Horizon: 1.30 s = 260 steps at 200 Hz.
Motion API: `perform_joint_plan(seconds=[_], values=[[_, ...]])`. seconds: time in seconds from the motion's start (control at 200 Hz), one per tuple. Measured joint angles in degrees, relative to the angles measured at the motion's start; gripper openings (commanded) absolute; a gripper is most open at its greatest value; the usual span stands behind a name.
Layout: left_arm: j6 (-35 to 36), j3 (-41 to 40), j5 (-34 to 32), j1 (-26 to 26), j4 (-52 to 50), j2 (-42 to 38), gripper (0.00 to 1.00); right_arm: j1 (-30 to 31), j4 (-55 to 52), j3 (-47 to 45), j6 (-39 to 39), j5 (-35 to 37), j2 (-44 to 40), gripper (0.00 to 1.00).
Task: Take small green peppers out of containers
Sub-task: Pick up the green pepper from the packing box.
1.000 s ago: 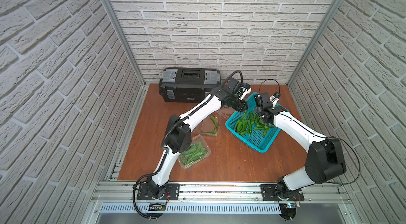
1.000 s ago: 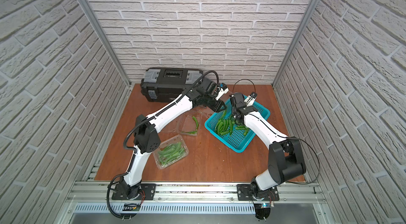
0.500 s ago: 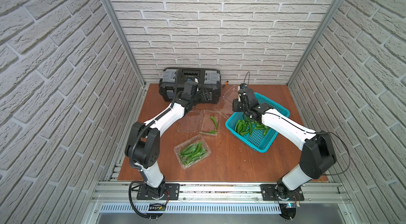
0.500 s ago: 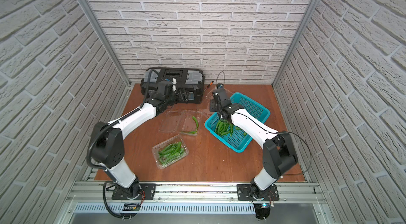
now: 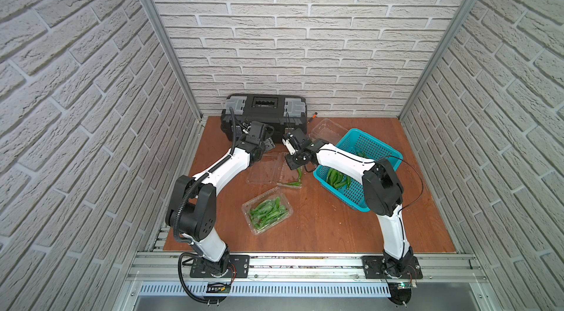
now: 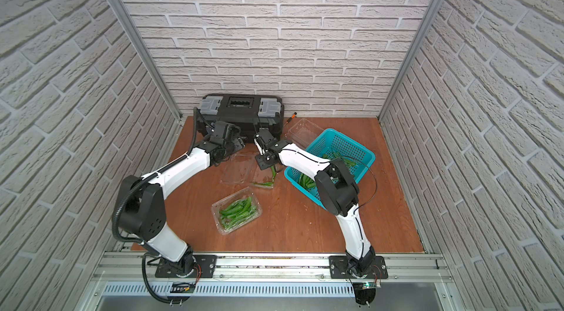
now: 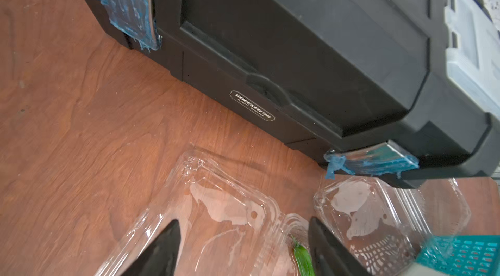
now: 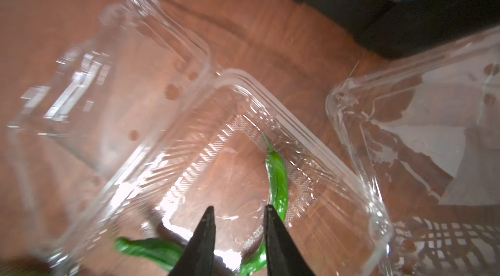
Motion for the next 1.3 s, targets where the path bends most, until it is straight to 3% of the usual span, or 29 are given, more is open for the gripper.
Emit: perform_joint_plan(seconds=[0.395,0.7,0.775,0.945,1.135,1.3], values=[[-0.04,0.0,0.02,0.0,-0.13,0.0,0.74,0.22,-3.45,1.7,-0.39,6.1,3.28,0.33],[0.04,0.02,0.07,-0.02,-0.85,0.0,0.74,0.52,-3.26,2.6,-0.13,5.2,6.34,0.32],[0.11,0.02,0.07,-0.02,-1.38,0.02,0.74,0.74,-3.28,2.6,0.11,4.7,6.38,0.28],[0.9,0.57,0.42,-0.37,-2.12,0.42,0.74,1.29,-1.77,2.03,0.7,3.82,6.29,0.06],[7.96,3.43,5.62,-1.4,-2.1,3.43,0.74,1.46,4.55,-4.81,0.96,3.54,1.66,0.03],[18.71,5.84,12.81,-3.65,-2.71,5.9,0.74,0.63,11.52,-12.33,2.32,5.44,-9.66,0.03]])
